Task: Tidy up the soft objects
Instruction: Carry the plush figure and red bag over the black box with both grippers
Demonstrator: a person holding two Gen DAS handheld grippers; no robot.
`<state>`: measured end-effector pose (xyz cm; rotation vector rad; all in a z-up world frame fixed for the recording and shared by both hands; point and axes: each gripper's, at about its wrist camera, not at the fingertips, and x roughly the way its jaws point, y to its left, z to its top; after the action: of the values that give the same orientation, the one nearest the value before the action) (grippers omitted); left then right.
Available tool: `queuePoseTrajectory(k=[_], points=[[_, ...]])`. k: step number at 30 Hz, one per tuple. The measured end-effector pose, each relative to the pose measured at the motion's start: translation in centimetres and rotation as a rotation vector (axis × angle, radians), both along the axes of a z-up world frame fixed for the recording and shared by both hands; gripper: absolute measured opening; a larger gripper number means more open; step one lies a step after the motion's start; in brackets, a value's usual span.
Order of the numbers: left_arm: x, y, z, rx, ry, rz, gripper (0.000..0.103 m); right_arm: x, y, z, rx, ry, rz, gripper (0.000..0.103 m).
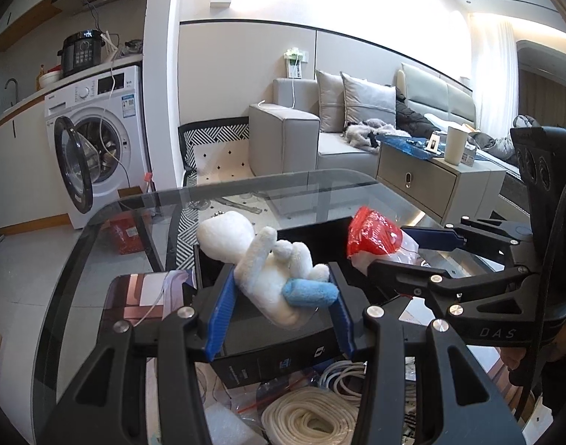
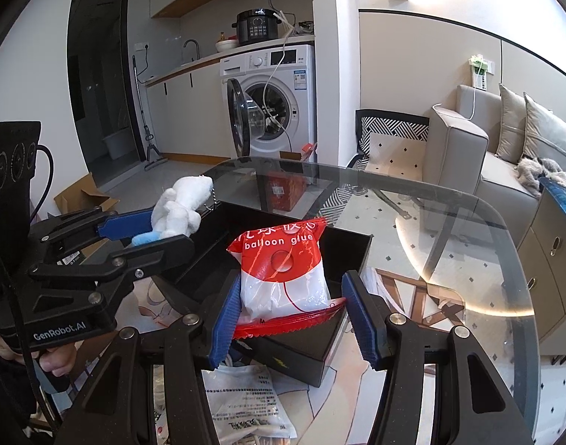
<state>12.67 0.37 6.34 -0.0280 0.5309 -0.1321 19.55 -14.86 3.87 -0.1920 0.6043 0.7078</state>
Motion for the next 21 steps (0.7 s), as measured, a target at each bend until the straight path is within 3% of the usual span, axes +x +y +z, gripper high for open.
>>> queuePoseTrajectory(k=[21], points=[[2.2,-1.1,-1.7,0.054,0.085,-0.012,0.047,2.1,1.9,-1.8,-0.048,0.002,0.048,0.055]])
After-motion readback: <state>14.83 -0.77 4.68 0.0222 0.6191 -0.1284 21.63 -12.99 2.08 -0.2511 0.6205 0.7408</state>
